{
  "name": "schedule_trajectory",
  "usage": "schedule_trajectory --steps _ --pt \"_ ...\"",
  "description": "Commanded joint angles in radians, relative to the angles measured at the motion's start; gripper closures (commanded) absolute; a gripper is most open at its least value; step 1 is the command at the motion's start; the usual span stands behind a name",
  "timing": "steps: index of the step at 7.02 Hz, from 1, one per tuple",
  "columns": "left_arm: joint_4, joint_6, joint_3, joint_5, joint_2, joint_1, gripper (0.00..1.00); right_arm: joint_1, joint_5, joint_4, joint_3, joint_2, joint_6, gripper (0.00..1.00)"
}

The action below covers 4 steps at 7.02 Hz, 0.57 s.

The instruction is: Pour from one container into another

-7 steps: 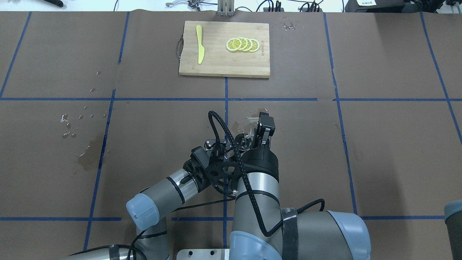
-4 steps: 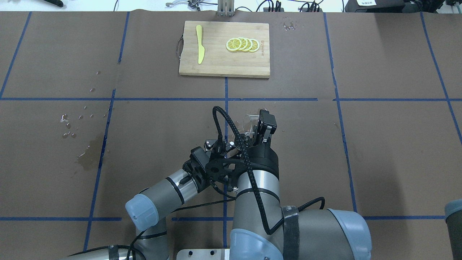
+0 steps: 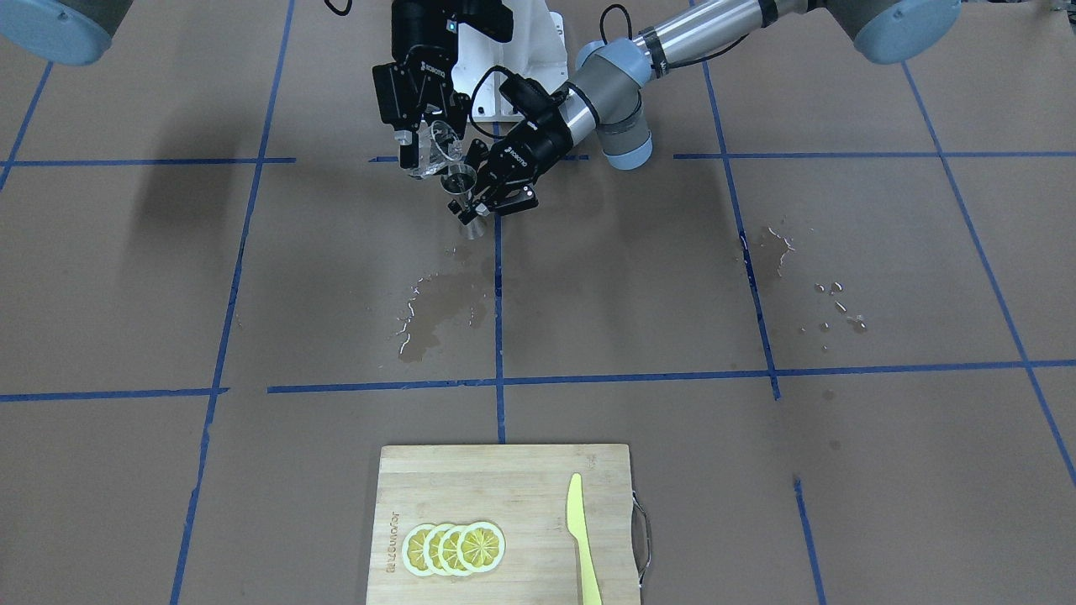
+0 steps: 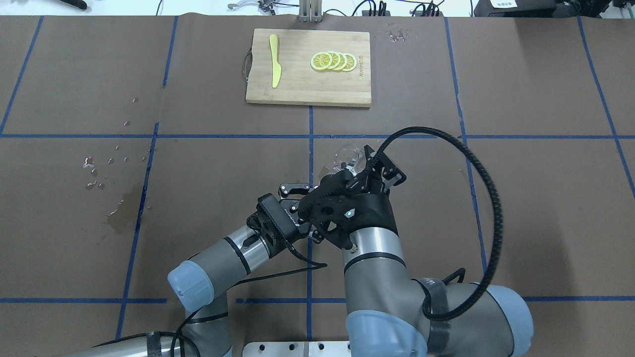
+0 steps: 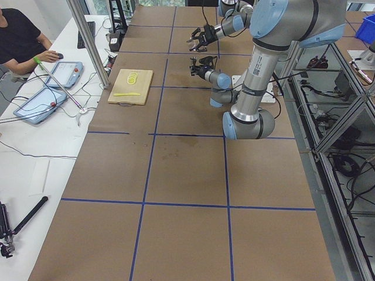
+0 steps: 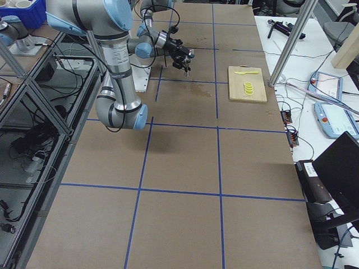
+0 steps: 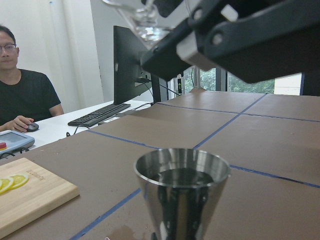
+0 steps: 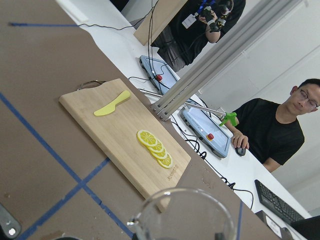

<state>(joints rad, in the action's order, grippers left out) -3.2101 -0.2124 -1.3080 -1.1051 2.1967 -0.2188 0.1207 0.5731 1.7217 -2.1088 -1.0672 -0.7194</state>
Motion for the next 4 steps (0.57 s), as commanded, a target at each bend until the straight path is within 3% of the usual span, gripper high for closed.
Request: schedule_trajectory --steps 1,3,4 --pt "0.000 0.001 -0.095 0.100 -0.088 -0.008 1.00 0.011 0.002 -0.039 -0.069 -0.119 -0.304 0.93" --pt "-0.005 -0.004 -0.163 0.105 -0.156 -0.050 1.00 0.016 0.004 -0.242 -0.089 -0.260 -0.401 0.95" --pt "-0.007 -0.013 -0.219 0.105 -0.254 -0.077 1.00 0.025 0.017 -0.418 -0.088 -0.402 -0.457 0.96"
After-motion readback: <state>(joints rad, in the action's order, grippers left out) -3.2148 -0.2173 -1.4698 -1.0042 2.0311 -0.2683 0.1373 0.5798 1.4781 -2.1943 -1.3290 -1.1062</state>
